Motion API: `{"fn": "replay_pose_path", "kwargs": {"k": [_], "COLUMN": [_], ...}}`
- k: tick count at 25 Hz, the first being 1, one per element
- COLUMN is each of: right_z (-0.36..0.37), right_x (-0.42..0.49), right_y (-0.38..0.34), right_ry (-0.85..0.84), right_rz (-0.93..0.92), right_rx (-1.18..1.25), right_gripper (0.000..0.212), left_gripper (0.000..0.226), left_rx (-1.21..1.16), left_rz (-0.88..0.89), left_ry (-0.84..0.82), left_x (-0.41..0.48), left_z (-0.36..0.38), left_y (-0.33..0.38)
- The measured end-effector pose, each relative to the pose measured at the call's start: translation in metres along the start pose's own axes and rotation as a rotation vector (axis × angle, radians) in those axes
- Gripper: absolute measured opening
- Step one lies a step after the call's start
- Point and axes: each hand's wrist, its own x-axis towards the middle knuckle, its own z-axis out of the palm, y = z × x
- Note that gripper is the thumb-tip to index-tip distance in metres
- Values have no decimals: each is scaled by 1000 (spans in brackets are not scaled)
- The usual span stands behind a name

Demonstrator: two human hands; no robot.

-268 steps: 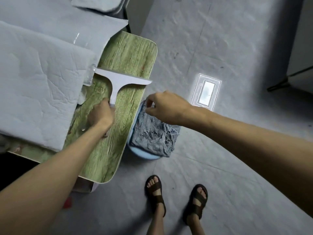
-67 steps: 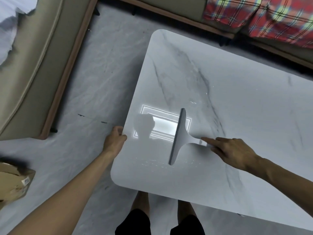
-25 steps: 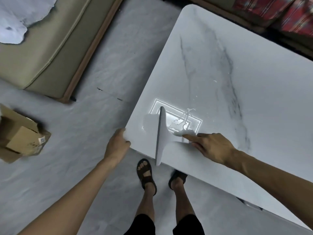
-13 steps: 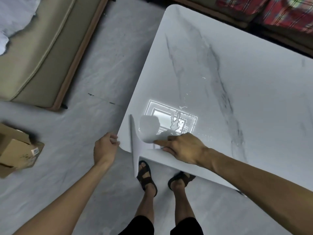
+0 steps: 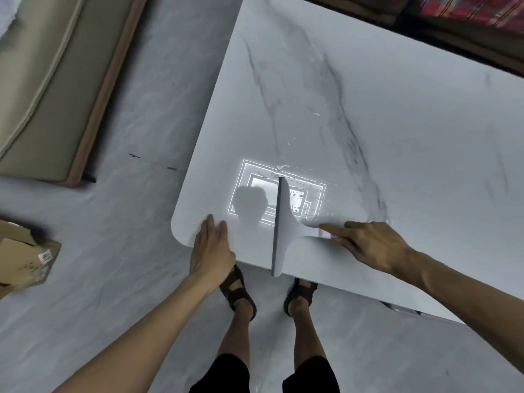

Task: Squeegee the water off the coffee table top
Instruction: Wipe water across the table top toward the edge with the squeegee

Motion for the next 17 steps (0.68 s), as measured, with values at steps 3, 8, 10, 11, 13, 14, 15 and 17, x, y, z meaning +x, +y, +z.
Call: {"fn": "replay_pose_path", "kwargs": {"k": [3,8,10,11,13,14,15,17], "right_z": [3,-4,-5,-4,4,10,15,23], "right_x": [-33,-63,-53,-42,-16,-4,6,14], "right_y": [28,39,27,17,-8,-18,-26,-26], "right_ry": [-9,-45,-21,-15,-40,-59,-73,-86], "right_rz": [97,148,68,1,-120,-159,-181,-170], "right_rx": [-15,-47,-2,23,48,49,48,52], "right_gripper": [50,44,45,45,43,43,43,43], "left_gripper": [73,80,82,83,84,84,83,83], "left_rx": [-2,-144,-171,-183,-199,-201,-196,-173], "left_rz": [-4,-50,-56,-58,-71,-86,-102,-119], "left_ry": [-34,-91,-98,-101,-99,-93,-87,-85], "left_x": [-1,-1,0,1,3,5,6,10], "left_z": [6,3,2,1,2,2,4,7], "left_y": [18,31,30,29,28,29,31,33]}}
